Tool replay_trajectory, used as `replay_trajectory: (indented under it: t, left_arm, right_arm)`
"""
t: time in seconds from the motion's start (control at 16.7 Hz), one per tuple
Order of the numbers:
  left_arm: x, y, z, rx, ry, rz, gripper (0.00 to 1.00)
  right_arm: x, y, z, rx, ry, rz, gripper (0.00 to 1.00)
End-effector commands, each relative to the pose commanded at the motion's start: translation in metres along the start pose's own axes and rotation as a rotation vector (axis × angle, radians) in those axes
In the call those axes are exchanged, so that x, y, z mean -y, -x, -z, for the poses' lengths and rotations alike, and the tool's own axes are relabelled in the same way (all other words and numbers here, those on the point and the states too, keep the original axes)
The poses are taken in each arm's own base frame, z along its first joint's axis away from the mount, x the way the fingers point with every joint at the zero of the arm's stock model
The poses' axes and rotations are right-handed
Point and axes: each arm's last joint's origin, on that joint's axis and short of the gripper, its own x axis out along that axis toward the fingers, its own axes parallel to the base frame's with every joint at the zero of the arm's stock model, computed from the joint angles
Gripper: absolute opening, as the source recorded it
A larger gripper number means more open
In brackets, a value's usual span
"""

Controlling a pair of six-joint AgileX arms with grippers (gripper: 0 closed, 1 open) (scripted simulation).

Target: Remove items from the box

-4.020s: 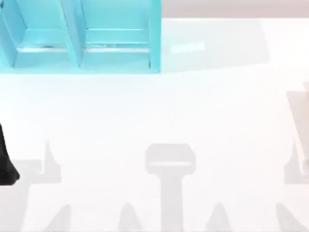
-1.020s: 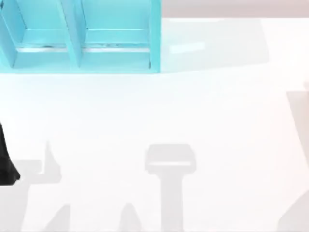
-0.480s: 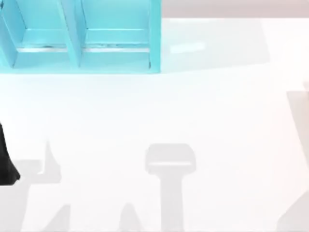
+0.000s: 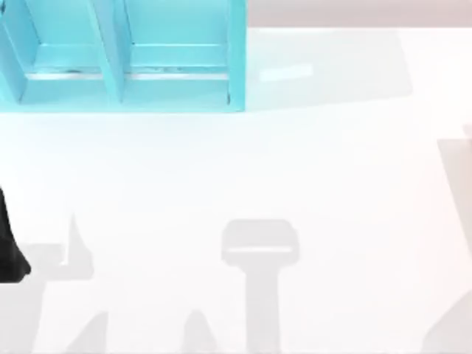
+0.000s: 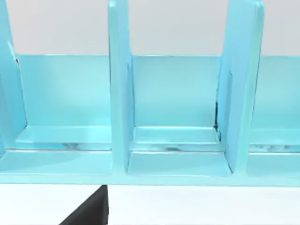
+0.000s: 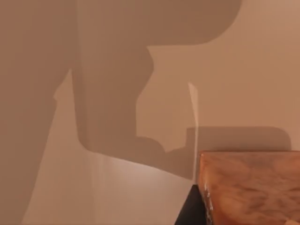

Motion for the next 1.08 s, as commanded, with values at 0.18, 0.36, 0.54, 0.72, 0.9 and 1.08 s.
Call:
replay_trajectory:
  t: [0.18, 0.36, 0.54, 0.72, 0.9, 1.08]
  left_arm:
    - [0.000, 0.000, 0.000, 0.000, 0.000, 0.000, 1.00]
    - [0.000, 0.000, 0.000, 0.000, 0.000, 0.000, 1.00]
    - [0.000, 0.000, 0.000, 0.000, 0.000, 0.000, 1.00]
    - [0.000, 0.000, 0.000, 0.000, 0.000, 0.000, 1.00]
    - [0.000, 0.000, 0.000, 0.000, 0.000, 0.000, 1.00]
    - [0.000, 0.000, 0.000, 0.000, 0.000, 0.000, 1.00]
  right_arm:
    - [0.000, 0.000, 0.000, 0.000, 0.000, 0.000, 0.00]
    - [0.000, 0.000, 0.000, 0.000, 0.000, 0.000, 0.00]
    - [0.000, 0.000, 0.000, -0.001, -0.003, -0.001, 0.00]
    - [0.002, 0.011, -0.005, 0.043, -0.005, 0.007, 0.00]
    - [0.012, 0.039, -0.021, 0.155, -0.006, 0.024, 0.00]
    - [0.025, 0.070, -0.032, 0.248, -0.006, 0.052, 0.00]
